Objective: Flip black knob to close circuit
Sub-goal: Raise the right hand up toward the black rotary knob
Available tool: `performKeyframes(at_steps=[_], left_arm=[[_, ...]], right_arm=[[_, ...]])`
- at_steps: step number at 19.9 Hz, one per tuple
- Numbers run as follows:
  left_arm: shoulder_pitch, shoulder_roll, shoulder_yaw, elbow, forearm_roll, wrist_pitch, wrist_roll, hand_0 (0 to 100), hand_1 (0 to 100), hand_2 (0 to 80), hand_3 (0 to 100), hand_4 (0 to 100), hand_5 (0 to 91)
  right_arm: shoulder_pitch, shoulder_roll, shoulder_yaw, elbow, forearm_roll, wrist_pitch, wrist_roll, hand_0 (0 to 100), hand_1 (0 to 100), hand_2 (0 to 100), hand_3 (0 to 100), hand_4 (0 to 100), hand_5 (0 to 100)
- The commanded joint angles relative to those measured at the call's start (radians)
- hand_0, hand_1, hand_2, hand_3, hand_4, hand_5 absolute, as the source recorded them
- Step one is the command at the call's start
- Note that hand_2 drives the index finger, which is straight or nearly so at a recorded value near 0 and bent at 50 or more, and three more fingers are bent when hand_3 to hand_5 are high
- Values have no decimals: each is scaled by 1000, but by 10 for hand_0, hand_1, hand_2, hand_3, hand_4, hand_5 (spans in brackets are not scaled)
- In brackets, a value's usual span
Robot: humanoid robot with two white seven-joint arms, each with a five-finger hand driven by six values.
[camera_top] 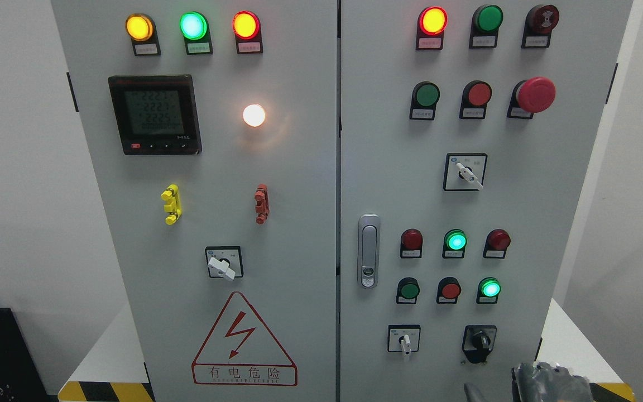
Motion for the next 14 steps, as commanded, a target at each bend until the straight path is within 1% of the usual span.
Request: performKeyframes(at_steps=[1, 3, 6, 14], left_arm=[[34, -1, 11, -34, 8, 1, 0, 0, 0, 0, 49, 28, 0], [34, 1, 11, -34, 8, 1, 0, 0, 0, 0, 49, 28, 0], [34, -1, 11, -34, 8, 1, 0, 0, 0, 0, 49, 28, 0], [34, -1, 11, -34, 8, 1, 0, 0, 0, 0, 50, 27, 0]], right_arm=[[-53, 2, -12, 122, -6, 1, -8, 0, 0, 874, 1000, 797, 856], [-69, 2, -12, 145, -6, 1, -18, 0, 0, 874, 1000, 797, 856], [-97, 2, -26, 174, -8, 1, -18, 0, 0, 875, 1000, 797, 856], [-119, -7, -77, 217, -29, -3, -19, 0, 0, 875, 1000, 797, 857]])
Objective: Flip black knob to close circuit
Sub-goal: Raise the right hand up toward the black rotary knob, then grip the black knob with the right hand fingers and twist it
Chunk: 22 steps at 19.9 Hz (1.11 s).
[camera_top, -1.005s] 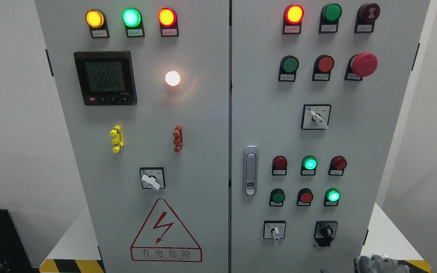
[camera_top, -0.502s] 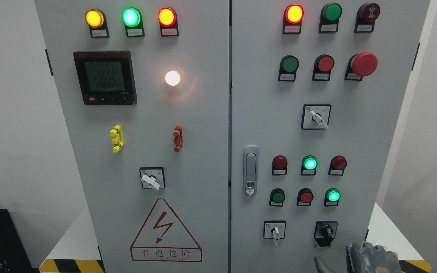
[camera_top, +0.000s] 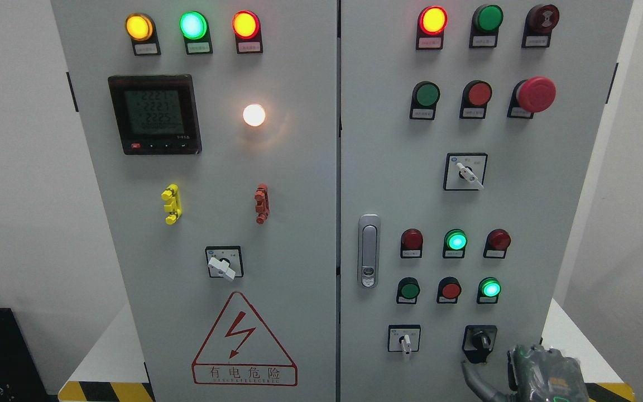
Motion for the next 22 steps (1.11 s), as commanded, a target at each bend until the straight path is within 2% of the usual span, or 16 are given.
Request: performKeyframes(at_steps=[1, 4, 8, 19, 22], left_arm=[[34, -1, 11, -34, 8, 0, 0, 0, 0, 0, 50, 27, 0], [34, -1, 11, -34, 8, 0, 0, 0, 0, 0, 50, 27, 0], [34, 1, 11, -34, 8, 0, 0, 0, 0, 0, 49, 27, 0], [34, -1, 11, -34, 8, 0, 0, 0, 0, 0, 48, 26, 0], [34, -1, 11, -34, 8, 0, 0, 0, 0, 0, 48, 26, 0]], right_arm=[[-21, 1, -46, 84, -29, -1, 0, 0, 0, 875, 1000, 797, 858], [-24, 1, -45, 87, -34, -1, -2, 0, 0, 875, 1000, 797, 859], [-35, 3, -36, 85, -34, -1, -23, 0, 0, 874, 1000, 795, 861], [-33, 3, -30, 84, -34, 16, -25, 0, 0, 872, 1000, 795, 868], [-35, 4, -13, 84, -34, 21, -25, 0, 0, 871, 1000, 795, 870]])
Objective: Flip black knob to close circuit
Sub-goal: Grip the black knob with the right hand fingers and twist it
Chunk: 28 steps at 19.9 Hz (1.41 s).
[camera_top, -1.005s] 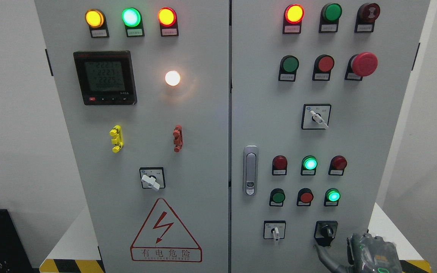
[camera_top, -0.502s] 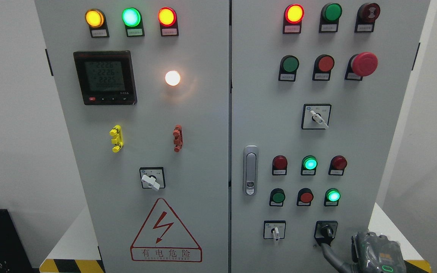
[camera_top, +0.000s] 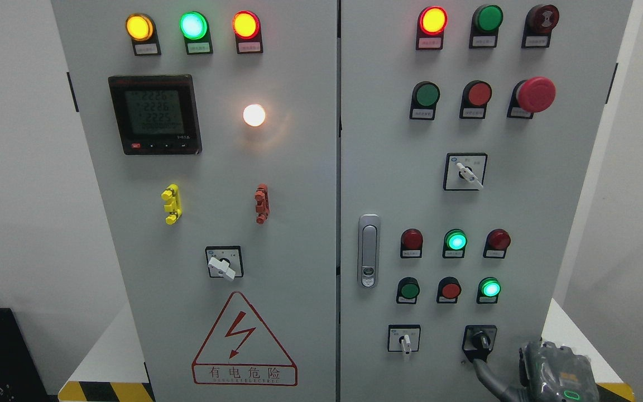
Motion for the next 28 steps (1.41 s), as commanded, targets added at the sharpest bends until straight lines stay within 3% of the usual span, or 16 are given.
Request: performKeyframes(at_steps=[1, 28], left_arm=[[34, 0, 11, -34, 8, 1, 0, 0, 0, 0, 48, 28, 0], [34, 1, 11, -34, 8, 1, 0, 0, 0, 0, 49, 27, 0]], right_arm=[[-2, 24, 15, 11, -1, 8, -1, 0, 0, 871, 1000, 795, 870], [-21, 20, -6, 22, -31, 31, -7, 0, 0, 870, 1000, 802, 884]])
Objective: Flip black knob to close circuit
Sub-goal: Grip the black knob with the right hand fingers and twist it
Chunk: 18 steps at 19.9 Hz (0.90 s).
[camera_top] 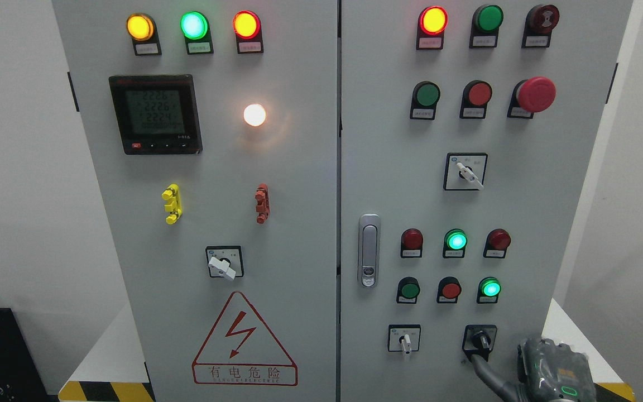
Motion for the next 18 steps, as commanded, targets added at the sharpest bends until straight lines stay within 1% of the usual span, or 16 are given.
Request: performKeyframes(at_steps=[1, 2, 5, 9, 18], left_arm=[[34, 0, 11, -34, 8, 1, 0, 0, 0, 0, 49, 27, 0], [34, 0, 11, -34, 8, 1, 0, 0, 0, 0, 49, 27, 0], [34, 0, 11, -34, 8, 1, 0, 0, 0, 0, 49, 27, 0], [34, 0, 11, -34, 8, 1, 0, 0, 0, 0, 49, 27, 0], [34, 0, 11, -34, 8, 1, 0, 0, 0, 0, 49, 27, 0]], right_arm=[[2, 21, -22, 2, -10, -1, 3, 0, 0, 870, 1000, 802, 884], [2, 20, -25, 1, -10, -1, 3, 0, 0, 870, 1000, 802, 885], [4, -5, -37, 1, -13, -1, 3, 0, 0, 871, 1000, 802, 887], [5, -17, -39, 1, -61, 1, 2, 0, 0, 869, 1000, 802, 887], [2, -17, -39, -2, -62, 3, 0, 0, 0, 869, 1000, 802, 888]])
